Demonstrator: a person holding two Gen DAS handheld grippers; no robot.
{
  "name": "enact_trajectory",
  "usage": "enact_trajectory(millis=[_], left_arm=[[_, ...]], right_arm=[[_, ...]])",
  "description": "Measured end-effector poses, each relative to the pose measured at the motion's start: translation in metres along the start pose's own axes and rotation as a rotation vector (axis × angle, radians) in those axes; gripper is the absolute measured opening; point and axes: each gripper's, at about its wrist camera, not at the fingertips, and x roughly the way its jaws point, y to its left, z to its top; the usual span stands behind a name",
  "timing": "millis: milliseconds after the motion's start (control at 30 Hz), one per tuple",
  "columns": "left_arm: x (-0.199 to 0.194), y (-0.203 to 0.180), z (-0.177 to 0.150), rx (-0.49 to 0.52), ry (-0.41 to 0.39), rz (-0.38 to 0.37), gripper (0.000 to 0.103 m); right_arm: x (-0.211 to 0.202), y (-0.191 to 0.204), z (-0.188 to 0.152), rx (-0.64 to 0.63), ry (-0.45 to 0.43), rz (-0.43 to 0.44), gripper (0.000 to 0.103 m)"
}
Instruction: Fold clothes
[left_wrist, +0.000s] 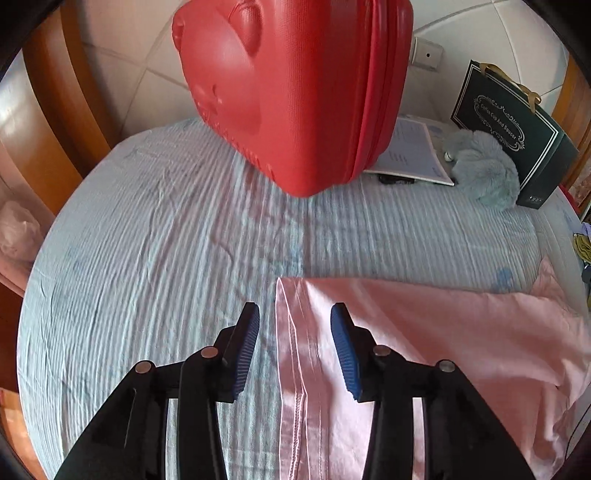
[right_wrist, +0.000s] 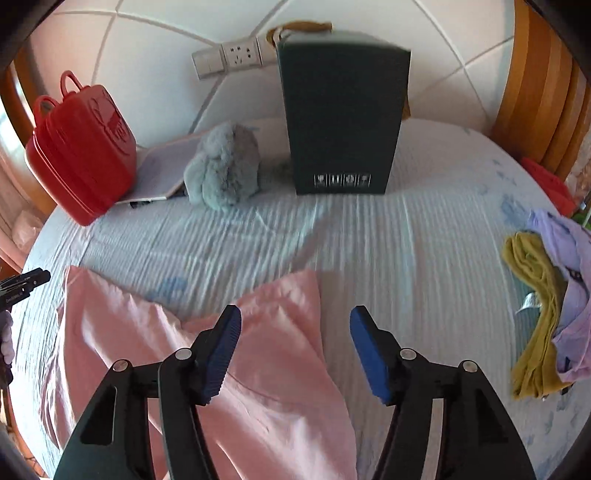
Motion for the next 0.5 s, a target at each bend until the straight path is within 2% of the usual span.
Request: enact_trajectory(millis=[33,100,167,300,367,500], left_arm=[[0.003,0.001,-0.003,-0.005,0.009,-0.008,0.041],[0.009,0.003,-0.005,-0.02,0.024,-0.034,0.041],[0.012,0.001,-0.006,-0.018,0.027,-0.052,0.041],[0.021,-0.007,-0.006,0.002,0.039,-0.08,0.042],[0.029,-0.011,-0.007,0.013,0.057,-0.067,0.047],[0.041,-0.02,-0.014,0.039,0.081,-0.071,0.049]], right_arm=[[0.005,-0.001,-0.003,0.005,0.016,0.005,0.062],[0.014,-0.003,-0.005,0.012,0.039,0.015,0.074],[0.023,-0.003,-0.005,0.007,0.049,0.018,0.075],[0.038,0.001,-0.004,-0.006,0.064,0.029,0.085],[0.044,0.006,-0.005,-0.014,0.064,0.029,0.085],[0.059,0.014,-0.007,-0.054,0.078,0.011,0.086]])
